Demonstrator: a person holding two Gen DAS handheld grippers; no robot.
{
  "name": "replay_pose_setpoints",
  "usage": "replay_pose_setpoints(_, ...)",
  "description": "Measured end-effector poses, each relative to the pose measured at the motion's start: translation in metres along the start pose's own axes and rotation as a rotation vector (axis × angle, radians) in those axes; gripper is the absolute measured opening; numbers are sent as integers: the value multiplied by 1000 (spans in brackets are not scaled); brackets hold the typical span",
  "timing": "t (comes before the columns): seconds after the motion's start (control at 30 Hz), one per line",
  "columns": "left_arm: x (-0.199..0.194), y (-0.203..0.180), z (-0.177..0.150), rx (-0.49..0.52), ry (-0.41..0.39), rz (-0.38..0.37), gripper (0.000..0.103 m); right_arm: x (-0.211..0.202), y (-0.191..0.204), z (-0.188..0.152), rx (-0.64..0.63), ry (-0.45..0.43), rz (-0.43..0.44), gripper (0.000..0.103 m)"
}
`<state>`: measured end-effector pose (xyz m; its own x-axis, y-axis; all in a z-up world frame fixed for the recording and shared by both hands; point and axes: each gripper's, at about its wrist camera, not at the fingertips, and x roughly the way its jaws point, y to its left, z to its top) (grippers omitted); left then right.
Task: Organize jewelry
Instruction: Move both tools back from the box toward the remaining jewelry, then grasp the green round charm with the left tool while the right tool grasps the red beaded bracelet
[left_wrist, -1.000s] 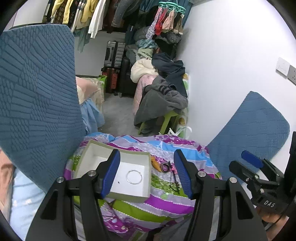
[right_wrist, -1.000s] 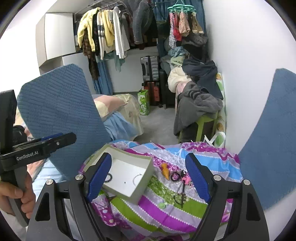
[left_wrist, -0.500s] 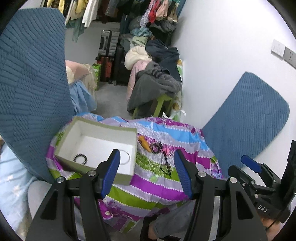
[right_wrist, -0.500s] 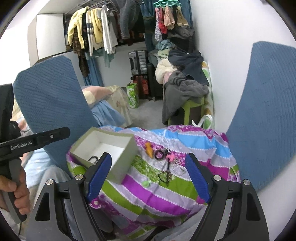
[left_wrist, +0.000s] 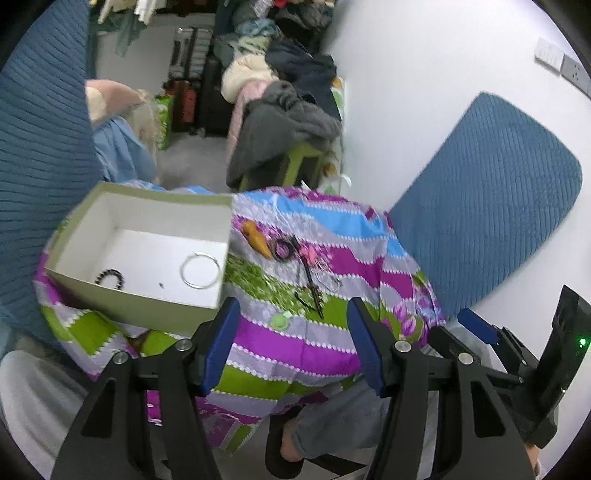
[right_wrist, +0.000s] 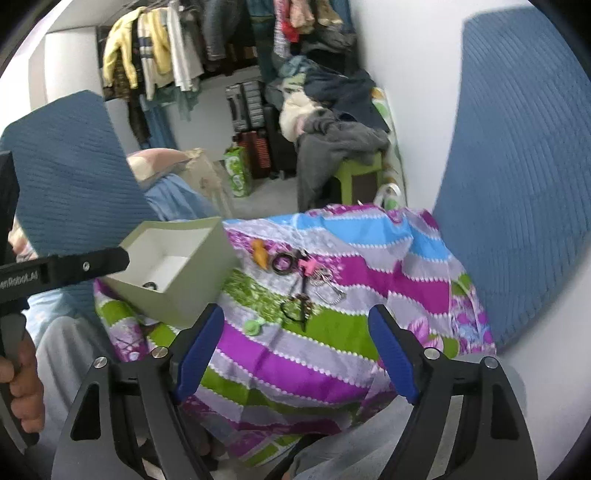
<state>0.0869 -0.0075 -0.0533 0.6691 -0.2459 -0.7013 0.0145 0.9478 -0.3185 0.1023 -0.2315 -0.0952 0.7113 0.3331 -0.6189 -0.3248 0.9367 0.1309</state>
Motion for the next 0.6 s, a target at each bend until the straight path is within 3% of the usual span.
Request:
replay_pose_setpoints(0.23, 40, -10, -10, 17, 90, -46, 61, 19, -16, -5, 47, 9, -5, 77)
replay_pose_setpoints(0.37, 76, -12, -19, 4, 177, -63, 60, 41, -26, -4, 74, 31, 31, 69)
replay_pose_setpoints(0.6, 137, -4, -33, -5, 290, -18, 51, 105, -41, -9, 77, 135, 121, 52)
